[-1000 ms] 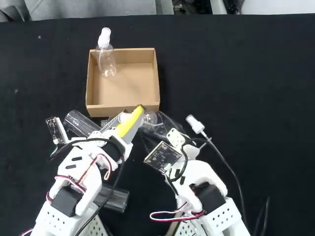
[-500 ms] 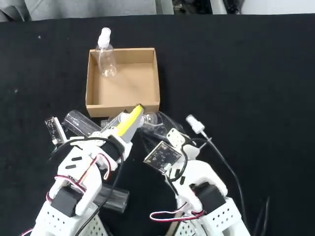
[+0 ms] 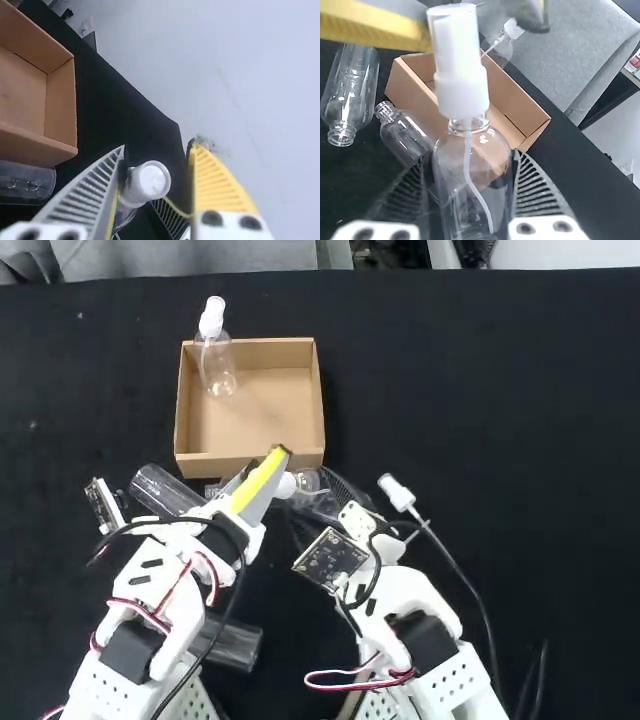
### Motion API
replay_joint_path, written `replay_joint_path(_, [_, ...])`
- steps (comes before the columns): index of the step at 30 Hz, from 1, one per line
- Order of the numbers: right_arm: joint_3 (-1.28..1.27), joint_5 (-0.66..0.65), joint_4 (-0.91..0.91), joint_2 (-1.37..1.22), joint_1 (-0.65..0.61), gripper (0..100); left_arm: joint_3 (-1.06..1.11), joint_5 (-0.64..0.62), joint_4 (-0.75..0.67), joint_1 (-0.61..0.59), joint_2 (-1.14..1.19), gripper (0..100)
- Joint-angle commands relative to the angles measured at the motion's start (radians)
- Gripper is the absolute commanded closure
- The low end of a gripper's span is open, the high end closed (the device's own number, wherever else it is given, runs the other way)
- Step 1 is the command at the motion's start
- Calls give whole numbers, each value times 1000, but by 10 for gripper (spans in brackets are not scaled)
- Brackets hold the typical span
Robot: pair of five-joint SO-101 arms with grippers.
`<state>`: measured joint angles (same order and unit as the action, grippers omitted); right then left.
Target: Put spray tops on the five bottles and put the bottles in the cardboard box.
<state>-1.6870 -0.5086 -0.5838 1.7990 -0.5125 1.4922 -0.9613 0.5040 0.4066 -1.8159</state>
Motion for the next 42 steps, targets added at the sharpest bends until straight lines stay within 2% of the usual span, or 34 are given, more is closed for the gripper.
replay_joint_path(1, [12, -3, -8, 99, -15, 939, -54, 8, -18, -2, -12, 816])
replay_joint_path(11, [15, 8, -5, 99, -20, 939, -64, 8, -17, -42, -12, 816])
replay_joint_path(15, [33, 98, -2, 99, -20, 939, -71, 8, -21, -56, -12, 816])
replay_joint_path(20, [44, 149, 0, 99, -17, 939, -91, 8, -17, -61, -12, 816])
replay_joint_path(25, [50, 216, 5, 99, -17, 939, -94, 3, -20, -139, -12, 816])
replay_joint_path(29, [68, 319, 17, 99, -14, 939, -94, 3, -23, -191, -12, 816])
replay_joint_path(35, [99, 430, 11, 99, -14, 939, -82, 6, -17, -214, -12, 816])
replay_joint_path(42, [116, 440, 17, 99, -20, 936, -44, 12, -18, -214, -12, 816])
